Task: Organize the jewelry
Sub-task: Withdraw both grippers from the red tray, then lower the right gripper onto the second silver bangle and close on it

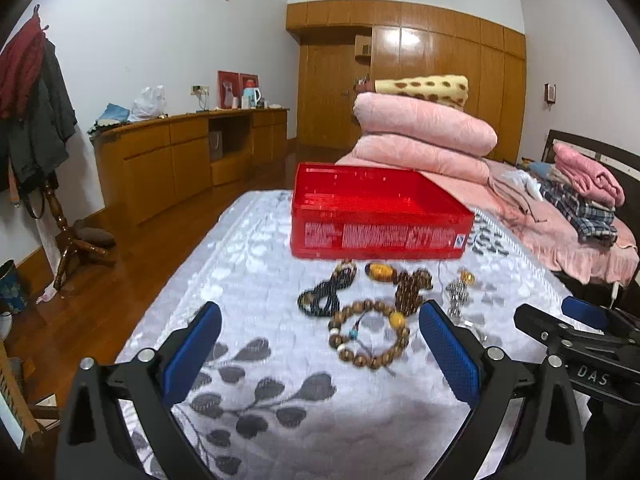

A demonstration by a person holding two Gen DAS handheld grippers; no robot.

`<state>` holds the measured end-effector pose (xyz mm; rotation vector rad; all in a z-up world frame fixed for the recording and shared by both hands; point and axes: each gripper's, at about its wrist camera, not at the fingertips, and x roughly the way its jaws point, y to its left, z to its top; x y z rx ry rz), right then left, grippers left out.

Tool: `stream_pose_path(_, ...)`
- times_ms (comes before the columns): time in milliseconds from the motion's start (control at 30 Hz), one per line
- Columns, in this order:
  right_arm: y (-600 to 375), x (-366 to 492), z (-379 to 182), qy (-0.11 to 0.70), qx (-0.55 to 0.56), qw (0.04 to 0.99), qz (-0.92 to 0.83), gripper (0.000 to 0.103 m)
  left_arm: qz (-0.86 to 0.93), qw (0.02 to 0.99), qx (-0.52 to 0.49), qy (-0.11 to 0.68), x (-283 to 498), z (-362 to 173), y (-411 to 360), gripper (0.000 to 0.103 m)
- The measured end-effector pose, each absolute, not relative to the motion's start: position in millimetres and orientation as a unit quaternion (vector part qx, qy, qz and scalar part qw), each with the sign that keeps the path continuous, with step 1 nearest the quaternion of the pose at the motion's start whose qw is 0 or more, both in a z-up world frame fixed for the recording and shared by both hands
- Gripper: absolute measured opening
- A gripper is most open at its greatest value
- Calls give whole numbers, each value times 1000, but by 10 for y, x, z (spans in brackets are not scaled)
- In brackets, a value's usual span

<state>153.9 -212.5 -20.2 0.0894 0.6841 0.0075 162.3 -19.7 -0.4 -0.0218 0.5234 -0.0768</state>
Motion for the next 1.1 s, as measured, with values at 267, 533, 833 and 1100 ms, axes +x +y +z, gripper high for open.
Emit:
stream_pose_path(267, -2003, 1599, -327, 354, 29, 935, 15, 78, -34, 958, -11, 286, 1647, -181, -154, 97)
stream_pose_path(533, -1933, 1713, -449, 375, 28, 926, 23, 70, -36, 952, -23, 305, 1735, -273, -129, 97)
stream_pose_path(833, -1845, 1843, -523, 397, 17, 917, 25, 63, -43, 946, -30, 320, 1787, -309, -111, 92)
stream_pose_path(1100, -1775, 1937, -592, 423, 6, 906, 27, 63, -45, 944, -30, 325, 1801, -318, -125, 92)
